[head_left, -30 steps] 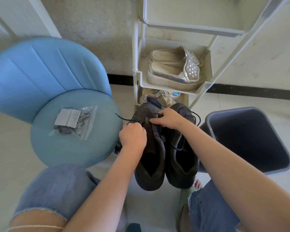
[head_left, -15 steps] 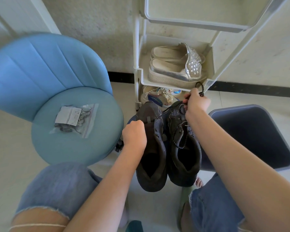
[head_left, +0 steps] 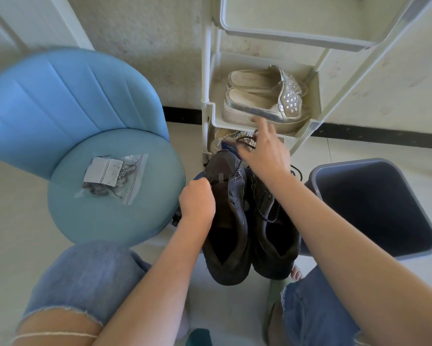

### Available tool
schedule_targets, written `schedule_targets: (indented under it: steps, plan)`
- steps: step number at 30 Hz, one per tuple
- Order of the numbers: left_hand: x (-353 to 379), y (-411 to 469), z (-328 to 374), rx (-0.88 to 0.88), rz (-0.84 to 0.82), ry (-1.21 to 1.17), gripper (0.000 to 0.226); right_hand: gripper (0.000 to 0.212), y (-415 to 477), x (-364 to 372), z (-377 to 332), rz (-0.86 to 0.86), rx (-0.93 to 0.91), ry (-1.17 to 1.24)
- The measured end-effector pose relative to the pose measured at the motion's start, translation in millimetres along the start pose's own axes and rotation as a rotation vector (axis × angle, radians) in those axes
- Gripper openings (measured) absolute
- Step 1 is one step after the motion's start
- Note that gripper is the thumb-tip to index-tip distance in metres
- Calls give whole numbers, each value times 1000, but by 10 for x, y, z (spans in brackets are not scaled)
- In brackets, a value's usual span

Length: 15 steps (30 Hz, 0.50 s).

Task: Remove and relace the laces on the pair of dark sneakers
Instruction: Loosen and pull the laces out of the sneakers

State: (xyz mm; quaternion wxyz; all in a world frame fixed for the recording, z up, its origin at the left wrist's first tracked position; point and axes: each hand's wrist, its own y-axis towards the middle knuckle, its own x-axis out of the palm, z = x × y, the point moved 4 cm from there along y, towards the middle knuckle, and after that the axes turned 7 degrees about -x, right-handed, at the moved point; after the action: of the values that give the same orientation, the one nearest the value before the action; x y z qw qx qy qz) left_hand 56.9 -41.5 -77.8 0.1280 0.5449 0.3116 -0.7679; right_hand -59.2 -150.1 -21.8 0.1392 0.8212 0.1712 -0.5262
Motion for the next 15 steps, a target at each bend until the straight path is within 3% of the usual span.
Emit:
schedule_targets:
  steps: [3,6,15]
  plan:
    - [3,13,-15,-6,7,-42,24,33,-124,171,-331,-170,-299,-82]
    - [4,22,-20,-8,20,-48,28,20,-268,422,-411,-373,-367,-168]
    - [54,61,-22,-22,33,-98,29,25,-294,579,-402,-274,-273,-211]
